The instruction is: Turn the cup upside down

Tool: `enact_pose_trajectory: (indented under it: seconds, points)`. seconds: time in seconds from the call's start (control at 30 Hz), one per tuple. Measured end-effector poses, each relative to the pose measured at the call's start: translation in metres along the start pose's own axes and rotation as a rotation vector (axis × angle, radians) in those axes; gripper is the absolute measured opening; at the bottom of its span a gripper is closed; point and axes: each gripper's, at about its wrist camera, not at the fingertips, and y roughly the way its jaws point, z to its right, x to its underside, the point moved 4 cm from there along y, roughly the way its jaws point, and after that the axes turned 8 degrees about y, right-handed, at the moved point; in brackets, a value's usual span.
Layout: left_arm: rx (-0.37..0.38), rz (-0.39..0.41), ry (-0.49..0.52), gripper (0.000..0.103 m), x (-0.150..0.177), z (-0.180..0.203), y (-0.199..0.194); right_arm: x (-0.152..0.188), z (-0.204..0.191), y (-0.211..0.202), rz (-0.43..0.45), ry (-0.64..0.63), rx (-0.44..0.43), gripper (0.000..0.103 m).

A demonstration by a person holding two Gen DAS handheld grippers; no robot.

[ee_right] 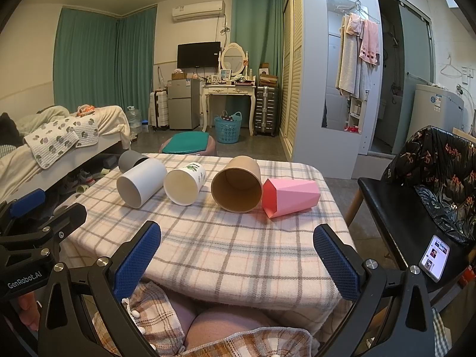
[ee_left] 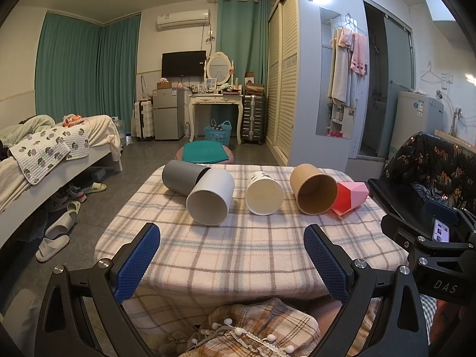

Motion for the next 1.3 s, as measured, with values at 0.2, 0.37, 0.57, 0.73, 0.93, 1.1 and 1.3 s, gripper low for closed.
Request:
enact_pose_trajectory:
  seconds: [0.2,0.37,0.57,0.73,0.93,1.1,1.3]
  points:
    - [0.003,0.001,0.0,0.1,0.0,0.0,0.0,0.0,0.0,0.0,-0.001,-0.001,0.0,0.103]
    - [0.003,0.0,0.0,0.1,0.005,-0.001,0.001,0.0,0.0,0.0,-0.002,0.0,0.001,0.103]
    - [0.004,-0.001,0.0,0.1,0.005,-0.001,0.001,0.002,-0.004,0.003,-0.005,-0.001,0.0,0.103]
    - [0.003,-0.002,-0.001,0.1,0.009,0.0,0.003,0.011,-0.006,0.017,-0.012,-0.006,0.003,0.103]
    - [0.001,-0.013,-0.014,0.1,-0.009,-0.002,0.021,-0.009,0.001,0.014,-0.018,-0.005,0.006,0.103]
    - [0.005,-0.015,-0.021,0.1,-0.027,-0.007,0.032,-0.027,-0.002,0.021,-0.02,-0.008,0.009,0.103]
    - [0.018,-0.012,-0.032,0.1,-0.05,-0.014,0.051,-0.058,-0.002,0.04,-0.023,-0.003,0.024,0.103]
